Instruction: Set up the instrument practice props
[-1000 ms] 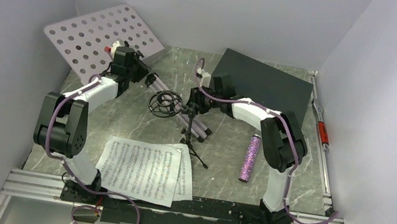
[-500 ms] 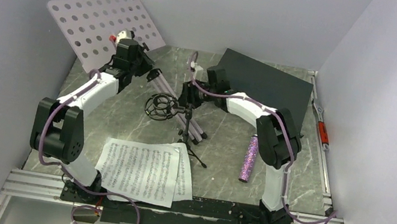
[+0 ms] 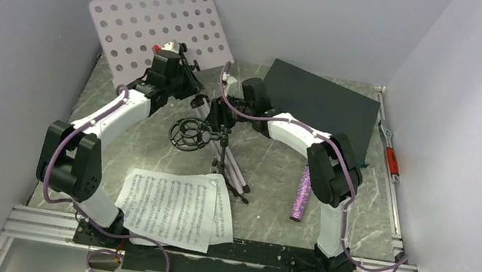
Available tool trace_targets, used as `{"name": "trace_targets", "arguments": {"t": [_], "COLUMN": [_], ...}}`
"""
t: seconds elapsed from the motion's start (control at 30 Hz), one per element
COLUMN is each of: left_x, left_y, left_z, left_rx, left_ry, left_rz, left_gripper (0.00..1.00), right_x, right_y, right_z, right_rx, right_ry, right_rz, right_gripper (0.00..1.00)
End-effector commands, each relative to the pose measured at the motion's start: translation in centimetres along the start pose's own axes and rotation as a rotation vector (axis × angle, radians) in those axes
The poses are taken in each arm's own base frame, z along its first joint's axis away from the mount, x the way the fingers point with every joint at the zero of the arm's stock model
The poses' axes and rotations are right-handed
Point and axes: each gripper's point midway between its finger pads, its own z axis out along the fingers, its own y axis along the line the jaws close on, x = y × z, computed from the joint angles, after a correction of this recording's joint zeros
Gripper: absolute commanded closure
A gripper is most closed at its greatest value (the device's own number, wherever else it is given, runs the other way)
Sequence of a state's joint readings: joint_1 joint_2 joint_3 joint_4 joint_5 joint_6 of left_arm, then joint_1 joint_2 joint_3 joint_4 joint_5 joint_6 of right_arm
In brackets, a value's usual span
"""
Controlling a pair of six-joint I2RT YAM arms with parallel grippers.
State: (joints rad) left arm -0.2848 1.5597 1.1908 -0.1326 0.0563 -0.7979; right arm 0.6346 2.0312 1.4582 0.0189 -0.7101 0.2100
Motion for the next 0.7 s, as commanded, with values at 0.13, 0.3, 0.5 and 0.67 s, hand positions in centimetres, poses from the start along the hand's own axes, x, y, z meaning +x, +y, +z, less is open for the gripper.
{"name": "trace_targets", "arguments": {"t": [0.13, 0.3, 0.5, 0.67], "left_x": [-8.9, -9.0, -9.0, -9.0], "left_y": [-10.8, -10.1, -9.8, -9.9], "left_z": [-6.9, -6.9, -6.7, -6.6], "left_rx": [0.304, 0.259, 0.239, 0.247], "left_ry": [-0.274, -0.275, -0.277, -0.277], "left_rz": [0.147, 0.164, 0.165, 0.161], "left_gripper": [0.97, 0.97, 0.97, 0.97], "right_x": [-4.4, -4.0, -3.7, -2.6], "right_y": [0.0, 0.1, 0.4, 1.1], "right_z": [-3.0, -4.8, -6.2, -5.7], "right_rx": [0.137, 0.203, 0.248, 0.213], "right_ry": [-0.157, -0.166, -0.161, -0.109], "right_rz": [-0.129, -0.129, -0.117, -0.109], "right_gripper": [0.22, 0.14, 0.11, 0.19]}}
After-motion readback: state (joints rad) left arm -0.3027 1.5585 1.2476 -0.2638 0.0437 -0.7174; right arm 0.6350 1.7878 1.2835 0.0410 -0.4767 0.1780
